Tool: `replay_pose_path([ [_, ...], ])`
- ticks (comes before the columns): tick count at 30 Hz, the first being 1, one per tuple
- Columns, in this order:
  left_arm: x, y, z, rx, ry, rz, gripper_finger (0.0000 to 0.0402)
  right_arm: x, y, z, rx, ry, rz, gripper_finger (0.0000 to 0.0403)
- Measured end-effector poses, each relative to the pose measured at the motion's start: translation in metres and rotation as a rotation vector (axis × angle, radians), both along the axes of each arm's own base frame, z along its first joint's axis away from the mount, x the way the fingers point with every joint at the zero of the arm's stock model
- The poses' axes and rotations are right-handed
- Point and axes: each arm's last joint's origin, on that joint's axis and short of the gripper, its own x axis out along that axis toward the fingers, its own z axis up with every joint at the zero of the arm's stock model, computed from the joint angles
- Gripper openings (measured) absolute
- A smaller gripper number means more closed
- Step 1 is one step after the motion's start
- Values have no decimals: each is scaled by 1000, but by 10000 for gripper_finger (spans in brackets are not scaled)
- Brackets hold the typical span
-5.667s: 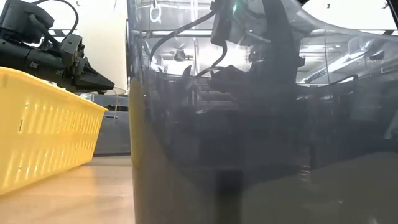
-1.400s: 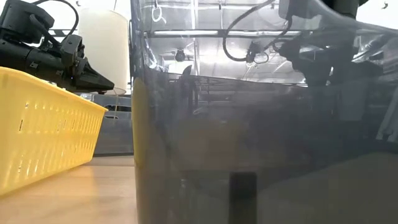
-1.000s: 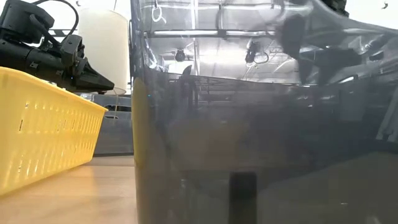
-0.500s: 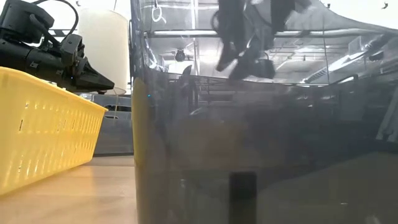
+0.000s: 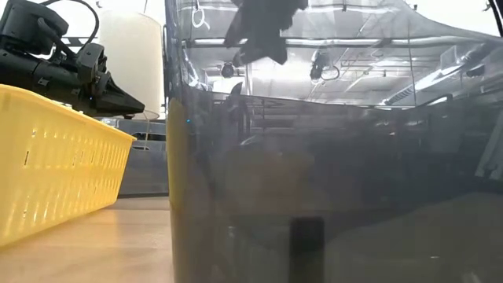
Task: Stack baskets on shelf by color
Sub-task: Stack the bottom left yellow bin on the bottom center yellow bin
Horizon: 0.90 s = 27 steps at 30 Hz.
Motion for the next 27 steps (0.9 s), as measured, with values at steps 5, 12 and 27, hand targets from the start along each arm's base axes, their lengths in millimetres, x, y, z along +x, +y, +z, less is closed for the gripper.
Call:
replay_pose_path([
  [5,-2,5,1,17,-11,114,32,-5,-6,20,-32,-57,-6,197],
  [12,-2,5,1,17,-12,117,38,-18,-11,44,-22,-112,-70,197],
  [27,3,-8,57,-697,-584,-298,12,-48,0,56,-54,-12,-105,197],
])
